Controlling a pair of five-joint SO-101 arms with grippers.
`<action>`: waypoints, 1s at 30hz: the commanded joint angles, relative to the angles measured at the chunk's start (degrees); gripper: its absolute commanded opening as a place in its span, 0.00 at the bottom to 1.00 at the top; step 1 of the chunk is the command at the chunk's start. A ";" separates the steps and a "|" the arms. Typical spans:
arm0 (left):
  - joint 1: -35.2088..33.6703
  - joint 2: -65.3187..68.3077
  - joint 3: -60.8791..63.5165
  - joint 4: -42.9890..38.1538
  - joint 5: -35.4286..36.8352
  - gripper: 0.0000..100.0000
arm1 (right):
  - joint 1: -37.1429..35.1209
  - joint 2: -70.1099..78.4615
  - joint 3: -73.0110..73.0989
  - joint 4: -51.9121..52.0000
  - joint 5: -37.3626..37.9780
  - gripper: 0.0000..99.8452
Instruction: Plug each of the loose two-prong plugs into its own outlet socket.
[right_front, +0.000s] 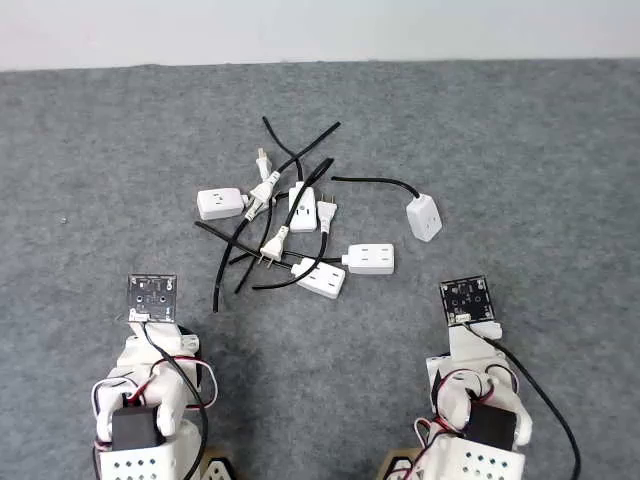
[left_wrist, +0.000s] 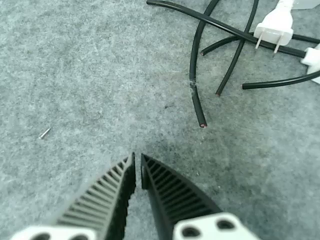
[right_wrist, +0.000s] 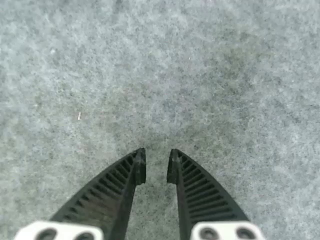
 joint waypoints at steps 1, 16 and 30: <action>0.26 -1.23 -0.66 0.18 -0.44 0.01 | -0.31 -0.04 1.05 0.04 0.53 0.09; 0.35 -1.23 -0.66 0.18 -0.35 0.02 | -0.40 -0.04 1.05 0.04 0.53 0.09; 0.09 -1.23 -4.53 0.18 -0.44 0.02 | -2.07 0.04 1.05 -0.04 0.62 0.09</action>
